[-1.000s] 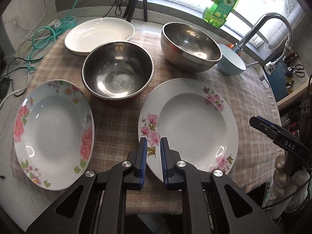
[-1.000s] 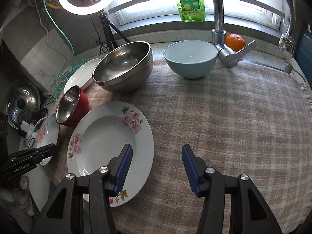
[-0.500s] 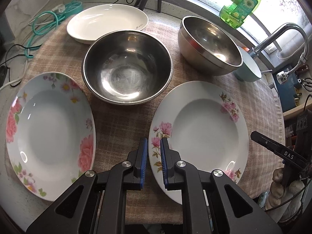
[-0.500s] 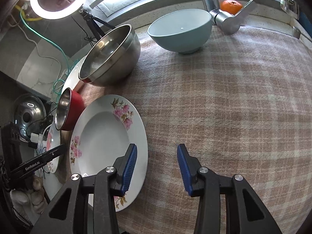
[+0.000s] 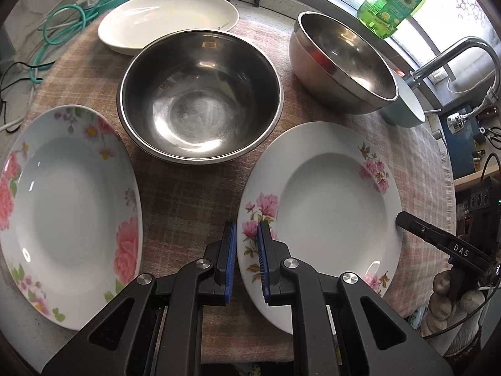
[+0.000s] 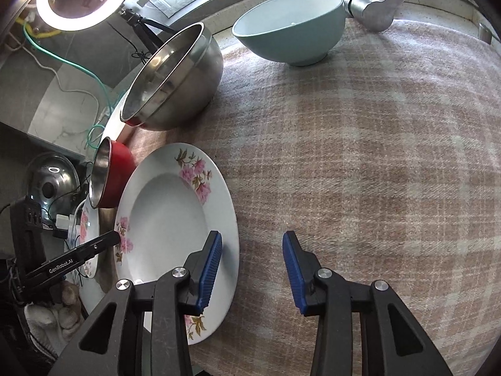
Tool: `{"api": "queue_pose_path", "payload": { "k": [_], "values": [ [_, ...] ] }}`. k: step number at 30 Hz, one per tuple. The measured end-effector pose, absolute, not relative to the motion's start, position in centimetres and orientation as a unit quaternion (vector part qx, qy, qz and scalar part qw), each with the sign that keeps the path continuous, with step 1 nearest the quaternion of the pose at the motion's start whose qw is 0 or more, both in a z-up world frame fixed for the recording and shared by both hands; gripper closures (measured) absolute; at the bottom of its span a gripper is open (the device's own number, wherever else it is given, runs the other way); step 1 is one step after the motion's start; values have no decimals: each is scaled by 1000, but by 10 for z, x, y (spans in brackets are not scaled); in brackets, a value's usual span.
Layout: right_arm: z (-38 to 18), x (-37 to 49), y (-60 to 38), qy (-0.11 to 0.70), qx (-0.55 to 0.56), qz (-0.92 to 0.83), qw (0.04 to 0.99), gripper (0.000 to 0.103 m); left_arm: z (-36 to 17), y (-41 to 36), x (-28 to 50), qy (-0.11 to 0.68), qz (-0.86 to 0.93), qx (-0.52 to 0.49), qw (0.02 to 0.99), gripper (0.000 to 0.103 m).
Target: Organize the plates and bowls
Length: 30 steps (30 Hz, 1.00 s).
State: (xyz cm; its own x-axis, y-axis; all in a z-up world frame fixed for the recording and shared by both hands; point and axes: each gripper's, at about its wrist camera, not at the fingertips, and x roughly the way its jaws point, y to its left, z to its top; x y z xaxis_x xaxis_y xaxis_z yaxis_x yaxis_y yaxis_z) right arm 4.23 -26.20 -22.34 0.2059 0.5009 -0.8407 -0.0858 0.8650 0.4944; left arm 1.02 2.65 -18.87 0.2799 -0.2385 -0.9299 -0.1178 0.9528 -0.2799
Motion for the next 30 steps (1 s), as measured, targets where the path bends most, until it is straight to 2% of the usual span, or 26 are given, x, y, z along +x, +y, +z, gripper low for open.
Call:
{"api": "queue_pose_path", "payload": {
  "k": [5, 12, 30],
  "values": [
    [-223, 42, -258, 602, 179, 208, 750, 80, -190, 30, 12, 602, -43, -159, 781, 91],
    [-225, 40, -249, 609, 183, 222, 739, 86, -190, 32, 13, 605, -51, -160, 778, 91],
    [-221, 38, -240, 611, 154, 216, 746, 86, -191, 28, 15, 604, -56, -148, 781, 90]
  ]
}}
